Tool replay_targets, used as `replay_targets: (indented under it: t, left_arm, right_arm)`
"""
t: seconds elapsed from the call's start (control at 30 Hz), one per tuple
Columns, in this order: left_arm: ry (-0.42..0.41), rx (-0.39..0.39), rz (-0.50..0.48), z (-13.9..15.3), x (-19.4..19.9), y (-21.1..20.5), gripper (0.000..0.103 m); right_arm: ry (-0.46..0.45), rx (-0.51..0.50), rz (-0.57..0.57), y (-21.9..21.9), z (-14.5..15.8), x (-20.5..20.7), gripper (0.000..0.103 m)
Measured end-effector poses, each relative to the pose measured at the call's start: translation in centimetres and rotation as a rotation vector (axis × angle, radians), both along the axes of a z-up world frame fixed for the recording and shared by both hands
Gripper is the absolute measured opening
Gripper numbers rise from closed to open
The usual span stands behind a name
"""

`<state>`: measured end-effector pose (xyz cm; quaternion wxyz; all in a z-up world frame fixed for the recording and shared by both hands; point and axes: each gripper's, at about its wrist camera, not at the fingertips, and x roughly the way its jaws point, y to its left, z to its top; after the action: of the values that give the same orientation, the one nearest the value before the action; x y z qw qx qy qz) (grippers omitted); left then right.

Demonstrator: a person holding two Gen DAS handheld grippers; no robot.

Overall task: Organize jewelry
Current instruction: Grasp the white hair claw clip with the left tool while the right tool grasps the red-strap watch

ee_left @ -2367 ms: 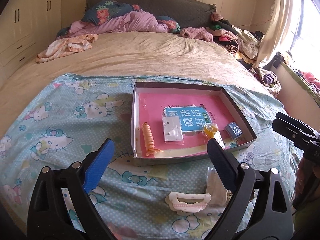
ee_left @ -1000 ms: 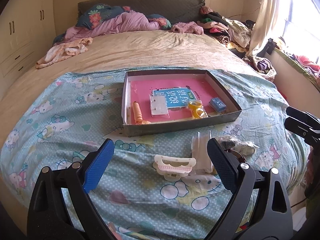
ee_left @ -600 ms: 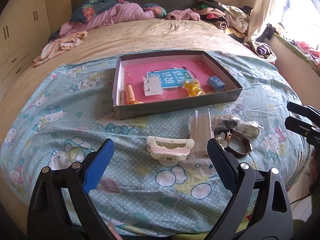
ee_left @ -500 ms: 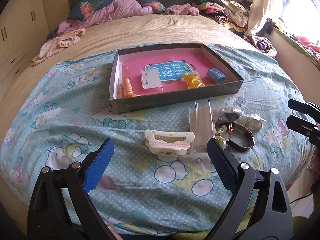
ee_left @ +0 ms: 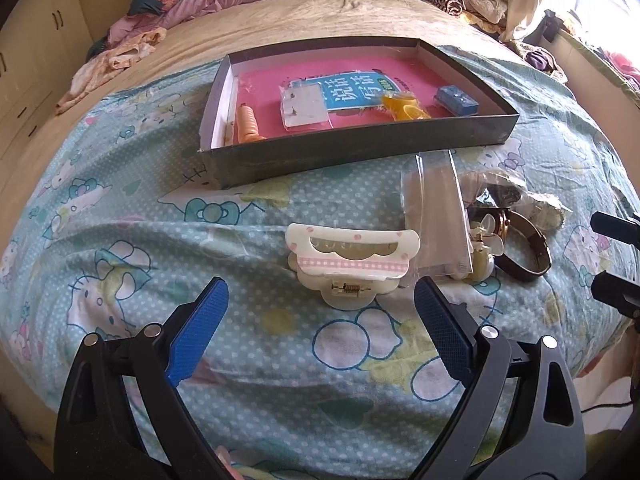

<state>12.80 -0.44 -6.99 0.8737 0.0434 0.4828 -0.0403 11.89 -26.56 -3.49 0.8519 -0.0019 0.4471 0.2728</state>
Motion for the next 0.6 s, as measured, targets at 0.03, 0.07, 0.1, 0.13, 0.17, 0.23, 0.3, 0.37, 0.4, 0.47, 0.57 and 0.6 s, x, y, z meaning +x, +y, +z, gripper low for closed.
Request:
replay_targets:
  t: [0.03, 0.07, 0.1, 0.13, 0.17, 0.23, 0.3, 0.37, 0.4, 0.47, 0.57, 0.6]
  left_arm:
    - [0.007, 0.003, 0.0, -0.2, 0.2, 0.0, 0.087]
    - [0.014, 0.005, 0.0, -0.4, 0.4, -0.1, 0.087]
    - [0.02, 0.005, 0.001, -0.5, 0.6, 0.0, 0.087]
    - [0.025, 0.001, 0.002, -0.7, 0.7, 0.1, 0.087]
    - [0.029, -0.002, 0.004, -0.7, 0.8, 0.1, 0.087]
    - [0.035, -0.012, 0.01, -0.9, 1.2, 0.4, 0.087]
    - [0.036, -0.025, 0.01, -1.0, 1.4, 0.4, 0.087]
    - [0.038, -0.031, 0.008, -1.1, 1.7, 0.3, 0.087]
    - [0.042, -0.033, 0.007, -1.2, 1.8, 0.3, 0.087]
    - [0.047, -0.035, 0.007, -1.4, 2.0, 0.2, 0.086]
    - [0.05, -0.039, 0.006, -1.7, 2.3, 0.2, 0.086]
    - [0.051, -0.04, 0.006, -1.8, 2.4, 0.1, 0.086]
  right_arm:
    - [0.009, 0.003, 0.009, 0.2, -0.3, 0.1, 0.09]
    - [0.015, 0.003, 0.017, 0.4, -0.6, 0.2, 0.09]
    - [0.022, 0.0, 0.02, 0.6, -1.0, 0.3, 0.089]
    - [0.033, -0.001, 0.022, 0.8, -1.3, 0.5, 0.086]
    - [0.043, 0.004, 0.027, 1.0, -1.7, 0.7, 0.084]
    - [0.055, 0.0, 0.036, 1.3, -2.4, 1.1, 0.079]
    - [0.071, -0.007, 0.045, 1.8, -3.2, 1.6, 0.073]
    - [0.073, -0.013, 0.053, 2.2, -3.8, 2.2, 0.067]
    - [0.069, -0.018, 0.056, 2.4, -4.0, 2.4, 0.064]
    - [0.056, -0.023, 0.065, 2.9, -4.3, 2.9, 0.062]
    - [0.032, -0.042, 0.083, 3.7, -4.7, 3.6, 0.058]
    - [0.024, -0.046, 0.088, 3.9, -4.7, 3.7, 0.058]
